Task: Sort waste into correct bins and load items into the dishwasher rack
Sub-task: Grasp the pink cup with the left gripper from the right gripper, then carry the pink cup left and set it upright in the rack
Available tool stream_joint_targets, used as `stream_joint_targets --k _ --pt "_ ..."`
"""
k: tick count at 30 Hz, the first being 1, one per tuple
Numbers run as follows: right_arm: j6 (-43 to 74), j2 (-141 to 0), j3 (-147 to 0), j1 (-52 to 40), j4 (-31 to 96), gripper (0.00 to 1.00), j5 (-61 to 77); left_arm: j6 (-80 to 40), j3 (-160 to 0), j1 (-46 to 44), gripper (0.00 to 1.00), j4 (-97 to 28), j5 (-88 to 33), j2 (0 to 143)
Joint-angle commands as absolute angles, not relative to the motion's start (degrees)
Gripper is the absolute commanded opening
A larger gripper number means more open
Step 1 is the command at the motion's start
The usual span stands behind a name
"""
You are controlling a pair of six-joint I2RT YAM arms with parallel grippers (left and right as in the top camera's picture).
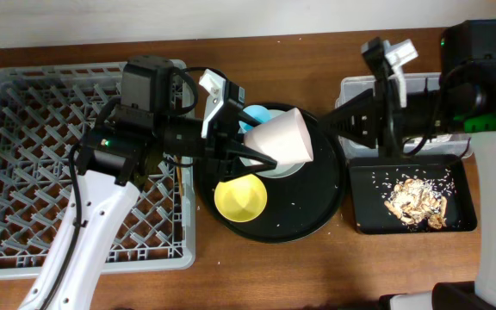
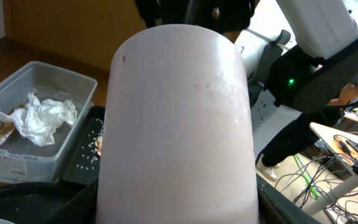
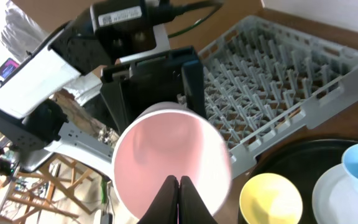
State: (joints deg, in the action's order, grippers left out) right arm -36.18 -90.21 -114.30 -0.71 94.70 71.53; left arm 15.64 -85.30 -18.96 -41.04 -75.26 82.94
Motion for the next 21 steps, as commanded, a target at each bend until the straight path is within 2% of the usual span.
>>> stream_joint_targets --k 1,10,21 --pt "-36.6 -90.4 -114.5 -5.1 96.0 0.04 66.9 16.2 -86.0 -19.1 0.28 -40.7 -76.7 82.6" --pt "-33.8 -90.5 -113.0 -14.1 97.3 0.04 55.3 16.2 -86.0 -18.5 0.27 -39.9 -76.7 82.6" --pt "-33.7 -90.3 -107.5 -12.7 94.7 0.06 54.8 15.9 -86.0 -14.1 0.27 -40.2 -76.5 82.6"
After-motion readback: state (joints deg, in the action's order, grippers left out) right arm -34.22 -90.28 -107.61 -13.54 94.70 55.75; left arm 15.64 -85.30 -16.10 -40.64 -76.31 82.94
